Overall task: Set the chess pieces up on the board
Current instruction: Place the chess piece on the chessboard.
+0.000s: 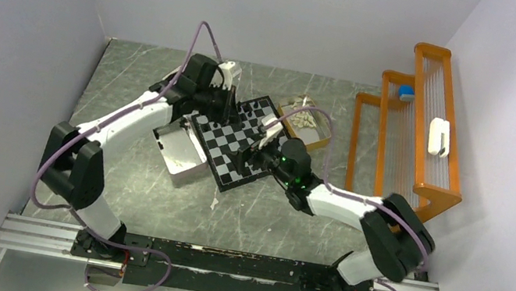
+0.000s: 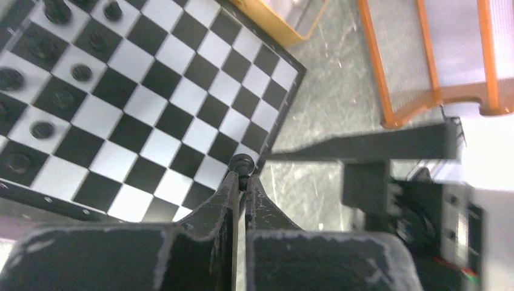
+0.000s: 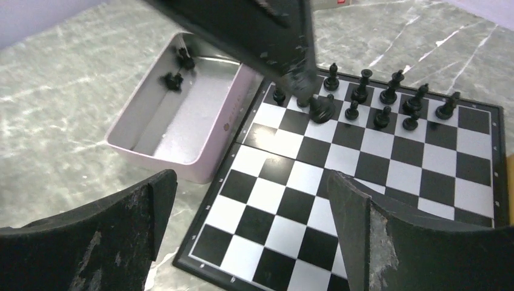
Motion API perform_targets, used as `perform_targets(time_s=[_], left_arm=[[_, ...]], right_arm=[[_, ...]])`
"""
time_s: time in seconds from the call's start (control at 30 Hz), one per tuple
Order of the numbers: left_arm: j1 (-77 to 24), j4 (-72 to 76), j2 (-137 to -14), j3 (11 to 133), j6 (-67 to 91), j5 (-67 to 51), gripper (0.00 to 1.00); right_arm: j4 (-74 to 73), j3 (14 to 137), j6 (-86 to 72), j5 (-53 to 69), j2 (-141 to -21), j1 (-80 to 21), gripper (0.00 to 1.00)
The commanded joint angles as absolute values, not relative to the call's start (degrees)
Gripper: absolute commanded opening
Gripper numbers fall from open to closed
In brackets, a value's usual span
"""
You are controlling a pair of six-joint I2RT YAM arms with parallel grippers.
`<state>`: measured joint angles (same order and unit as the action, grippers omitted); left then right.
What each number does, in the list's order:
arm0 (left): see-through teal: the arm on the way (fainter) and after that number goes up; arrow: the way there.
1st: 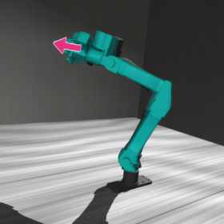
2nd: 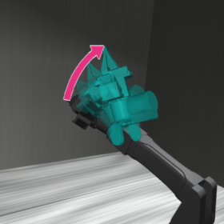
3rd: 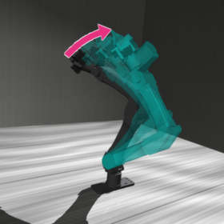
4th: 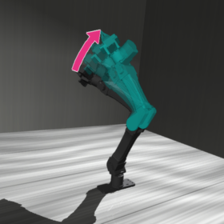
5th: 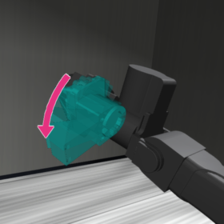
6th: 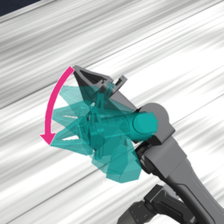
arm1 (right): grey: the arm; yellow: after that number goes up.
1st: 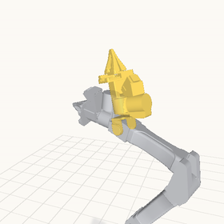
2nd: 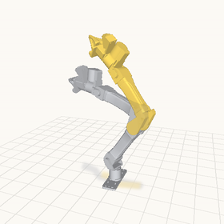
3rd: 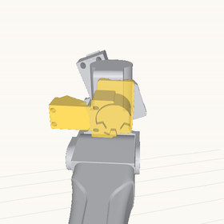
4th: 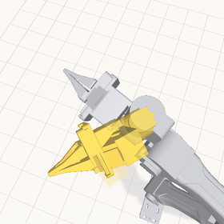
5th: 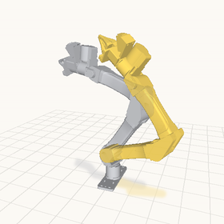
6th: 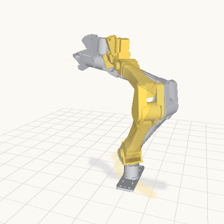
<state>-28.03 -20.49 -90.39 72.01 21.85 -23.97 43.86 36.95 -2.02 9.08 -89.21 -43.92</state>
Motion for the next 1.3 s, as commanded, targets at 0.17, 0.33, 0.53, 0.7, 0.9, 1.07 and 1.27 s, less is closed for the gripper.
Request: perform_targets(time_s=[0.17,0.33,0.53,0.7,0.9,1.07,1.27], left_arm=[[-30.7,-31.9,-104.1,90.8,12.9,-10.8,0.05],[-31.5,-31.2,-111.2,98.0,10.4,-6.4,0.05],[-34.1,-31.1,-118.8,105.9,8.5,-1.5,0.05],[-34.7,-33.2,-125.4,113.2,8.6,-2.3,0.05],[-35.2,-33.2,-129.6,117.2,8.5,-0.1,0.05],[-35.4,-34.4,-132.8,119.7,8.0,1.8,0.05],[-35.5,-34.7,-134.6,120.9,7.4,3.0,0.05]], right_arm=[[18.1,35.1,-13.2,-3.1,-68.3,-43.8,1.00],[10.3,35.0,-13.5,-7.0,-57.1,-43.8,1.00],[6.3,34.3,-14.1,-11.3,-48.4,-43.8,1.00],[5.2,34.2,-15.0,-11.4,-46.6,-43.8,1.00],[4.2,34.8,-14.7,-11.3,-45.9,-43.8,1.00],[3.5,35.3,-14.7,-11.3,-44.5,-43.8,1.00],[3.1,35.2,-15.0,-11.0,-42.7,-43.8,1.00]])
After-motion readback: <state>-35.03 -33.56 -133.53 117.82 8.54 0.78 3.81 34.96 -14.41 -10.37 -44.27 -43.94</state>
